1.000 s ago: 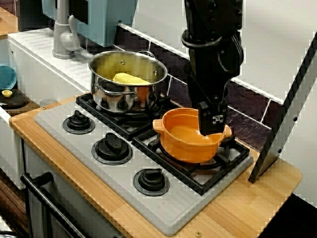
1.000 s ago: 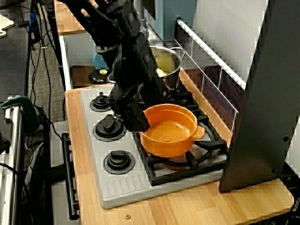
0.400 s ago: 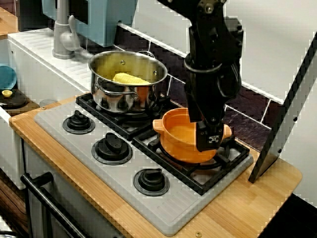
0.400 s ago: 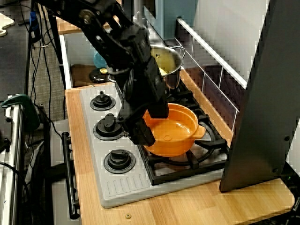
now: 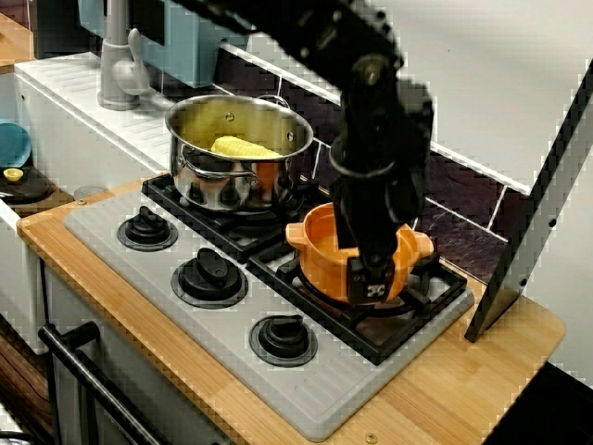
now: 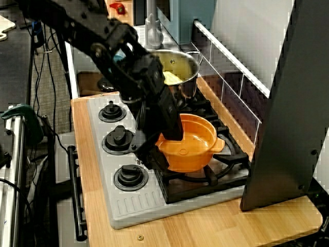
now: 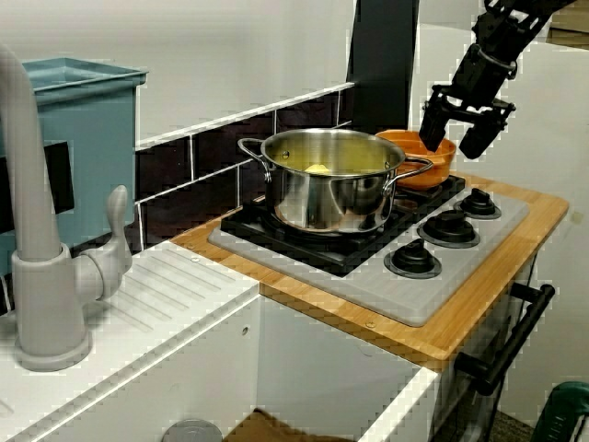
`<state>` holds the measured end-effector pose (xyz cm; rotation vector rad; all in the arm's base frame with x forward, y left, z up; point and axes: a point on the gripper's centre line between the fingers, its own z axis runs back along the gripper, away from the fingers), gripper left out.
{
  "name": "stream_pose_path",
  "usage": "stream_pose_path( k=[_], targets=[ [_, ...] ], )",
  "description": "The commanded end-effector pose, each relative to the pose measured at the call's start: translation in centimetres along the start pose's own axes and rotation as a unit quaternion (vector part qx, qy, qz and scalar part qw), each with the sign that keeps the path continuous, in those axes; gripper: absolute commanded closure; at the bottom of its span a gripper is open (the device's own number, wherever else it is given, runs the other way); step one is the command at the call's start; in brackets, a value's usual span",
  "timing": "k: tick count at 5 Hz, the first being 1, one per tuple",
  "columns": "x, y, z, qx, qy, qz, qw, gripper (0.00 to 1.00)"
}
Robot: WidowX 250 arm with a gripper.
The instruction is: Lift pot from stove
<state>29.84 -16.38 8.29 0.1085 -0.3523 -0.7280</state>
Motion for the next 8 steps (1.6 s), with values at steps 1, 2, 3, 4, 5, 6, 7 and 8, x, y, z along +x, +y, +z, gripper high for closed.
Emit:
stream_pose_path(
  k=[1, 2, 3, 4, 5, 6, 7, 8],
  targets=[
    [0.4, 0.6, 0.4, 0.005, -0.012, -0.001, 0.9999, 0.00],
    [0.4, 0.5, 0.4, -0.001, -0.008, -0.001, 1.0000, 0.00],
    [0.3, 0.3, 0.0, 0.000, -0.003, -0.003, 1.0000, 0.00],
    [0.3, 0.3, -0.2, 0.000, -0.001, -0.002, 1.0000, 0.00],
    [0.1, 0.3, -0.7, -0.004, -0.006, -0.009, 0.9999, 0.00],
    [0.0, 0.4, -1.0, -0.010, 0.001, -0.008, 0.9999, 1.00],
    [0.1, 0.6, -1.0, -0.032, 0.012, -0.016, 0.9993, 1.00],
    [0.0, 0.8, -1.2, -0.035, 0.013, -0.009, 0.9993, 1.00]
  ],
)
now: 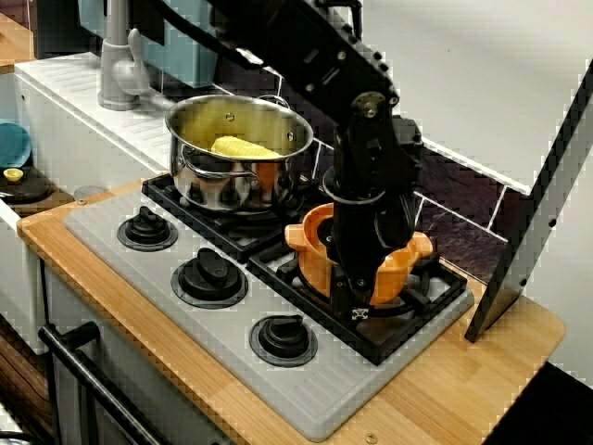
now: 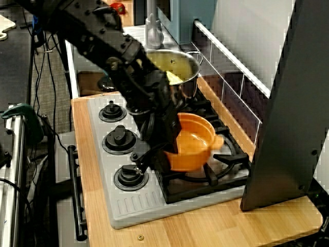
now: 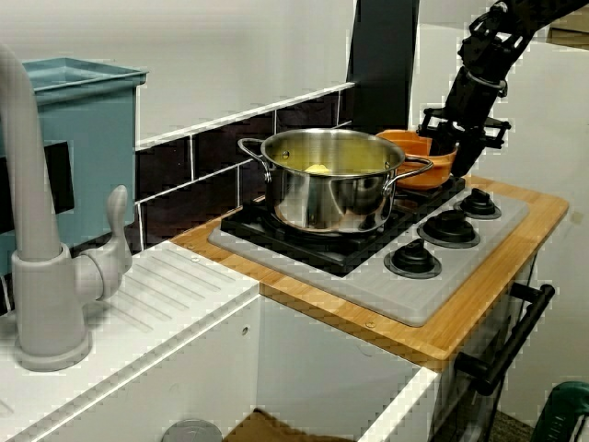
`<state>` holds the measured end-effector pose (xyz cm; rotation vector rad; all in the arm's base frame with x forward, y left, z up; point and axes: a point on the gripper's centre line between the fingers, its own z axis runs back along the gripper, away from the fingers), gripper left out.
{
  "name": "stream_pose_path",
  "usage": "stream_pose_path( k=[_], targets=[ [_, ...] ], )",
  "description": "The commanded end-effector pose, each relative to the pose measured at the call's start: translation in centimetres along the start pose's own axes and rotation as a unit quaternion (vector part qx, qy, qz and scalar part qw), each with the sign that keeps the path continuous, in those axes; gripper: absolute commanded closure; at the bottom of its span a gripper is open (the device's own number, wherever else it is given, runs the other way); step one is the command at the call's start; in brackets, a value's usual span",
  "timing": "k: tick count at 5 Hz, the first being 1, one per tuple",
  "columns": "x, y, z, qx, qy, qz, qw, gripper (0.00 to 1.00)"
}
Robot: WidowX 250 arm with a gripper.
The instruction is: Lift pot from stove
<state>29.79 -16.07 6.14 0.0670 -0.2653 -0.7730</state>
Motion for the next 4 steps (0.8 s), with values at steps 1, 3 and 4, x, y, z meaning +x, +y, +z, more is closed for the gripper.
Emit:
stream_pose_path(
  k=[1, 3, 4],
  targets=[
    [0.64, 1.07, 0.74, 0.001, -0.017, 0.011, 0.9998, 1.00],
    [0.61, 1.11, 1.18, -0.002, -0.020, 0.010, 0.9997, 1.00],
    [0.59, 1.17, 1.47, -0.003, -0.022, 0.010, 0.9997, 1.00]
  ],
)
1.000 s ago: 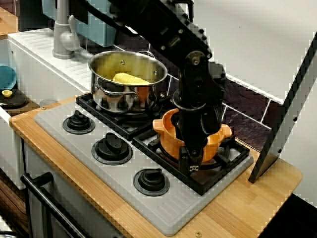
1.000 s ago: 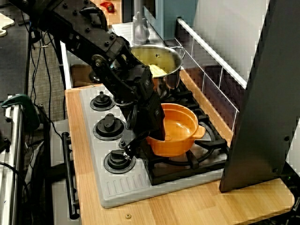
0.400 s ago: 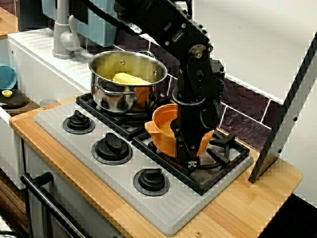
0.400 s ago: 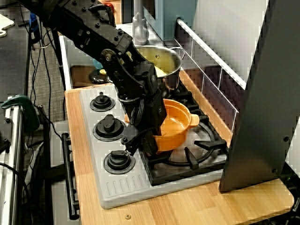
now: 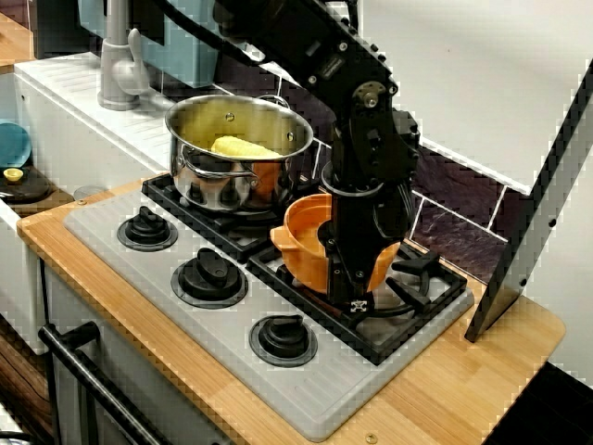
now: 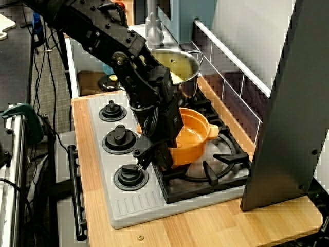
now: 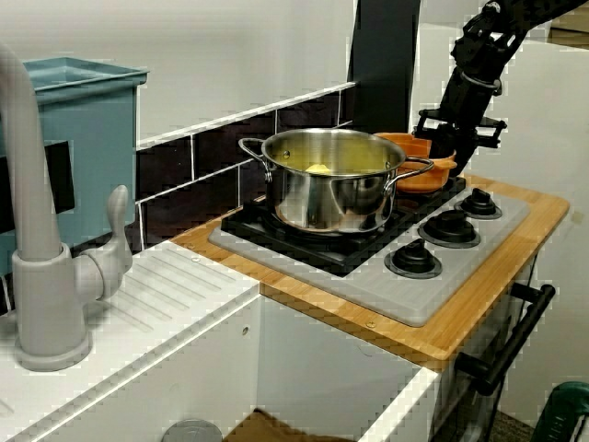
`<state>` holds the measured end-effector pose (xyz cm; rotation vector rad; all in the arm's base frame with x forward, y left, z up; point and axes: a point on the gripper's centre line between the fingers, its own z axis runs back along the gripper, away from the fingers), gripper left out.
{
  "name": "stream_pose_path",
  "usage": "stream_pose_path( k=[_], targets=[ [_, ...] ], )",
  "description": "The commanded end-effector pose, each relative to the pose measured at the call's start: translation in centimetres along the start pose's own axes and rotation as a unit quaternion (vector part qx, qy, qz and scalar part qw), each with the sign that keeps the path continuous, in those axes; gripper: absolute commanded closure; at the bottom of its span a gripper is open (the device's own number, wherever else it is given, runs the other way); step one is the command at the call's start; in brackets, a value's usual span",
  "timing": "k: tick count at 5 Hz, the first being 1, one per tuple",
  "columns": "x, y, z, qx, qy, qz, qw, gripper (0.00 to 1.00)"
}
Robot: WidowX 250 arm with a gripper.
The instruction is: Lift pot from stove
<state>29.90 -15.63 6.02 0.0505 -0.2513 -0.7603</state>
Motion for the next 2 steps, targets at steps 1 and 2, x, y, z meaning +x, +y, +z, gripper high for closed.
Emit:
stream_pose_path(
  k=[1, 2],
  targets=[
    [0.84, 0.85, 2.14, 0.003, -0.030, 0.001, 0.9995, 1.00],
    [0.80, 0.96, 2.71, -0.002, -0.033, 0.001, 0.9994, 1.00]
  ],
)
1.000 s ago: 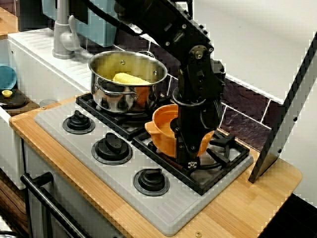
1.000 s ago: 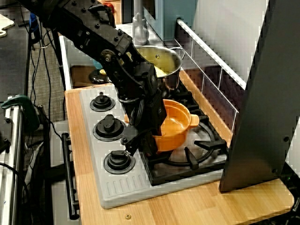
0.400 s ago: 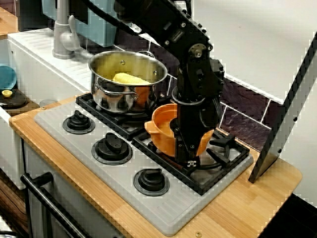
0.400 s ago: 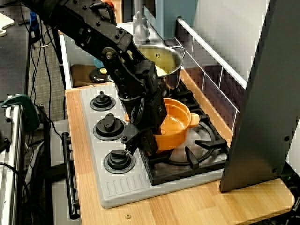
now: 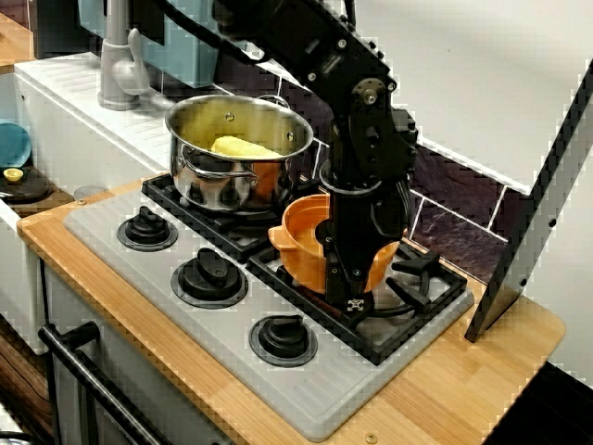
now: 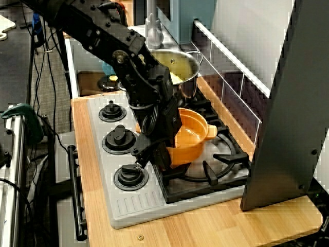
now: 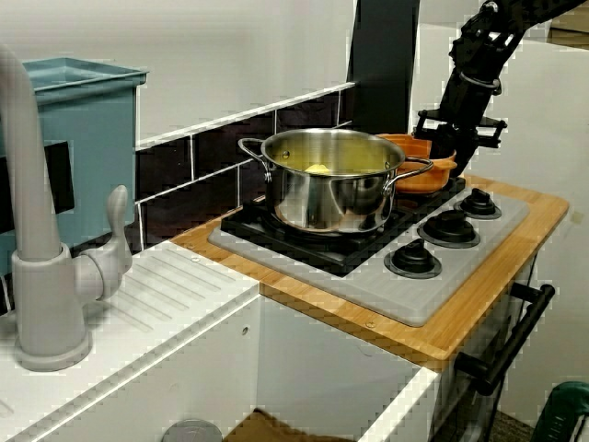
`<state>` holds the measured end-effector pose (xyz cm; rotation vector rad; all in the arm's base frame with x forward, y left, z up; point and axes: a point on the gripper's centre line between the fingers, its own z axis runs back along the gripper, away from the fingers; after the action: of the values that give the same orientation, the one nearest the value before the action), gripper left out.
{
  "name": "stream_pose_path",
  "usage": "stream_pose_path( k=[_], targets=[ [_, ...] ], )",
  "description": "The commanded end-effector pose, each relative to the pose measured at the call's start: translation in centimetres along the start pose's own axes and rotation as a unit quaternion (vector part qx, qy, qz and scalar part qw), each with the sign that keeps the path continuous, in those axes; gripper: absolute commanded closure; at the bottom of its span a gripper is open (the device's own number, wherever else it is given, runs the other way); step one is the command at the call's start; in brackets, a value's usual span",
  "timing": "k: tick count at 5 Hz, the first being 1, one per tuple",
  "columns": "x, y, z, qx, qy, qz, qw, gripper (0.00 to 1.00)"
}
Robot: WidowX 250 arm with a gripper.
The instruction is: Lift pot from stove
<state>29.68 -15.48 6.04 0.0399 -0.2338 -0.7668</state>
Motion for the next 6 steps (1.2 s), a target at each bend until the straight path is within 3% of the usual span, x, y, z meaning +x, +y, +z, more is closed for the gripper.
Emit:
stream_pose_path(
  k=[1, 6],
  targets=[
    [0.9, 1.0, 3.1, 0.002, -0.043, 0.003, 0.9991, 1.00],
    [1.2, 1.2, 5.9, -0.013, -0.065, 0.005, 0.9978, 1.00]
  ],
)
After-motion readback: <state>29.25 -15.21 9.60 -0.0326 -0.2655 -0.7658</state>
